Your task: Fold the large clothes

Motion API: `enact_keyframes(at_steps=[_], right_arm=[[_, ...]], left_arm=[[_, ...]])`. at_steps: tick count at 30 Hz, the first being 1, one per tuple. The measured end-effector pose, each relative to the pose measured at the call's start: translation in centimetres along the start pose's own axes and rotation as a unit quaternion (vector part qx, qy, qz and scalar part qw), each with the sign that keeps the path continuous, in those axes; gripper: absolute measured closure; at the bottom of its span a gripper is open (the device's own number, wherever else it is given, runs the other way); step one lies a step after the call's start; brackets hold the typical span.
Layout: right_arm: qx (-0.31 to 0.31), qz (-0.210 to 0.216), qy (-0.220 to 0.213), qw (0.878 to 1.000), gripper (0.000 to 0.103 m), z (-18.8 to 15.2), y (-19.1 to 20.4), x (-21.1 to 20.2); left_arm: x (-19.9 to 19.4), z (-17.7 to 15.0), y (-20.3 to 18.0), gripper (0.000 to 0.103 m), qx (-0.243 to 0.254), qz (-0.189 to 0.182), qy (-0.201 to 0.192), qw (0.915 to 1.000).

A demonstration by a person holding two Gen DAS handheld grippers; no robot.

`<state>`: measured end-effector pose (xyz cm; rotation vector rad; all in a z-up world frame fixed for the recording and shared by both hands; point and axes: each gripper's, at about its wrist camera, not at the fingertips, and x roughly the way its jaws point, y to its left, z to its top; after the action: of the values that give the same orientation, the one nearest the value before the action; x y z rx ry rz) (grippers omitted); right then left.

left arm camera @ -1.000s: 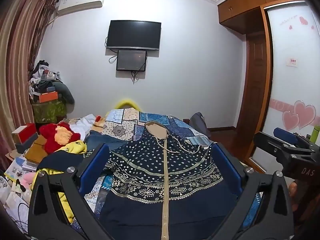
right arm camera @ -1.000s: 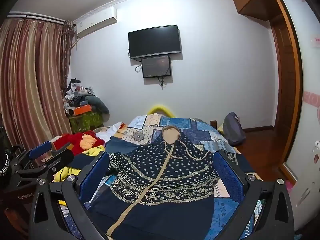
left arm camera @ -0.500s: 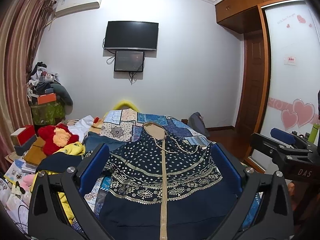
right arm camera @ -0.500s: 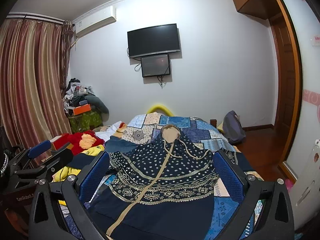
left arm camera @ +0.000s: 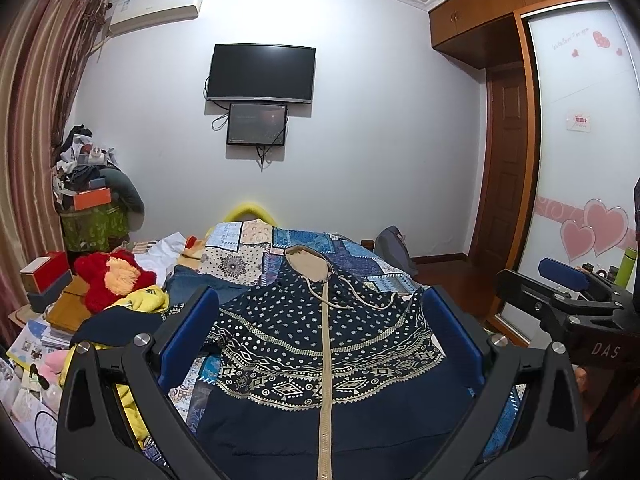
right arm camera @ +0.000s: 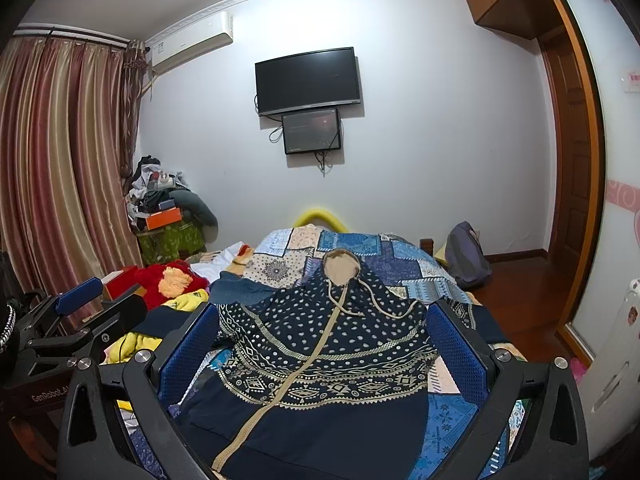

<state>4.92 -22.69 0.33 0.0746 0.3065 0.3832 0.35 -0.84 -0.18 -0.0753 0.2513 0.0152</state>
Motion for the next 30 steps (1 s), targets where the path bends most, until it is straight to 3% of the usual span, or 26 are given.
enact_keyframes(at_steps=[30], right_arm=[[0.001,-0.004,0.003,1.000,0.000,-0.75,-0.57,0.77]], left_arm=[[0.34,0.24,-0.28,0.000,-0.002,-0.001,0.000,1.0000]])
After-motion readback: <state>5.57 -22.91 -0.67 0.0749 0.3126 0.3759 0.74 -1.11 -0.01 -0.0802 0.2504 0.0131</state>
